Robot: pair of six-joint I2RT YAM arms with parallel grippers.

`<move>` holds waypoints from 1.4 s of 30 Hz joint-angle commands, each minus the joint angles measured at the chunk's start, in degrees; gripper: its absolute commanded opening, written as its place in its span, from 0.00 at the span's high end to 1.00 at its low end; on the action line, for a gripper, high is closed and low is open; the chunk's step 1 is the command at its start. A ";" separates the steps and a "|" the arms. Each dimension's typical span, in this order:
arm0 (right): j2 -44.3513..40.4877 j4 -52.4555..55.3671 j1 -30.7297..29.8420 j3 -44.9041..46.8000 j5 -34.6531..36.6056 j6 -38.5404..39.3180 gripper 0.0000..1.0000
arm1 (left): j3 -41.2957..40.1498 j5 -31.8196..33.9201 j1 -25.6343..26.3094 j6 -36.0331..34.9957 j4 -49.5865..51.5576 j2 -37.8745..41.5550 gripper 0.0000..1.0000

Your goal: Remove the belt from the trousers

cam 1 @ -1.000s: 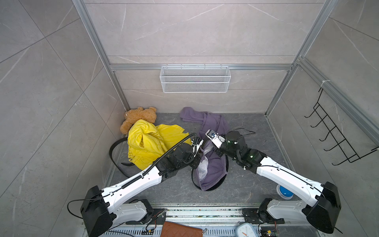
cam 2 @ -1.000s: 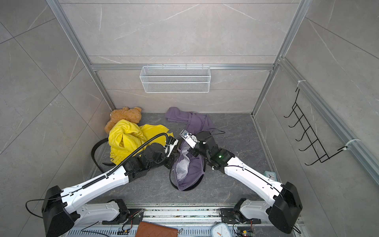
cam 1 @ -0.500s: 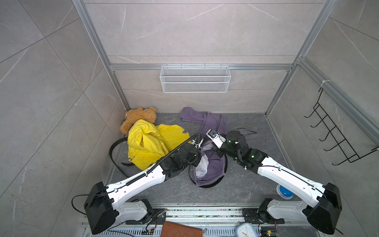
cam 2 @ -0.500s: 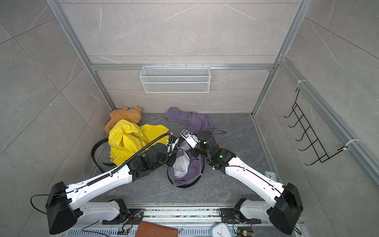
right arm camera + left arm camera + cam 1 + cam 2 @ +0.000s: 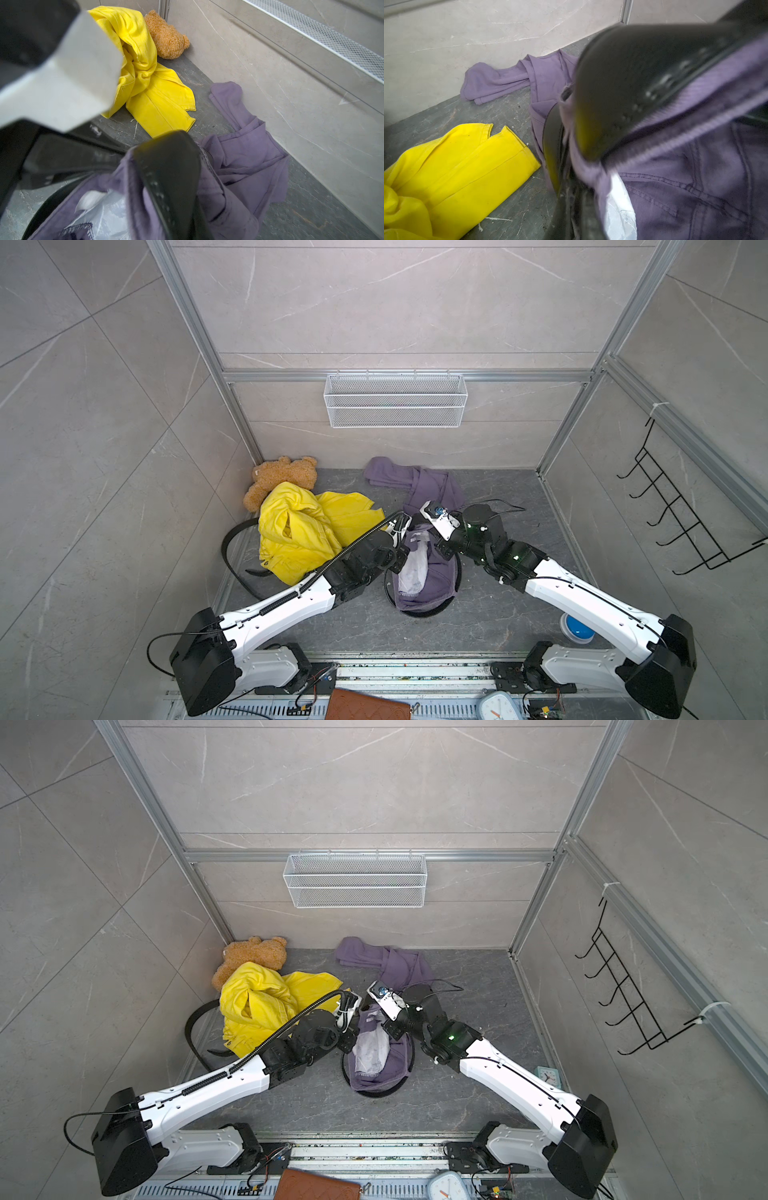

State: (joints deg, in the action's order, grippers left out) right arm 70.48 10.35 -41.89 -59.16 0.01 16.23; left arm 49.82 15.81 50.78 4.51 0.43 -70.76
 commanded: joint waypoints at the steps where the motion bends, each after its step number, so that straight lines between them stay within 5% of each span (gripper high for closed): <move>1: -1.75 -2.03 -0.91 -1.59 -4.79 -1.21 1.00 | -0.60 1.41 -1.74 0.37 -3.28 1.61 1.00; 9: -1.80 -2.12 -0.74 -0.89 -5.45 -0.29 1.00 | -1.15 -0.08 -2.42 -1.25 -0.71 4.07 1.00; 11: -2.40 -3.21 -0.59 -0.29 -7.81 -0.48 1.00 | -1.89 -3.60 -2.86 -1.23 -1.86 4.29 0.73; 15: -2.35 -5.55 2.41 1.24 -15.02 -4.69 1.00 | -1.55 -8.24 -2.93 0.34 -1.68 2.01 0.58; 21: 0.56 -7.93 4.79 10.13 -18.00 -17.29 1.00 | -1.72 -11.33 -3.03 2.68 0.10 -4.27 0.57; 30: 9.22 -1.86 4.75 14.93 -3.40 -32.56 1.00 | -1.83 -14.41 -2.99 4.78 -0.83 -12.74 0.56; 42: 12.19 -1.20 4.72 17.59 -1.23 -33.77 0.96 | 2.16 -23.30 -3.12 2.42 1.00 -21.53 0.53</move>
State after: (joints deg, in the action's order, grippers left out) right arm 82.32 8.40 -36.73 -41.89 -1.19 -16.97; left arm 50.28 -0.97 47.44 7.73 1.52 -90.94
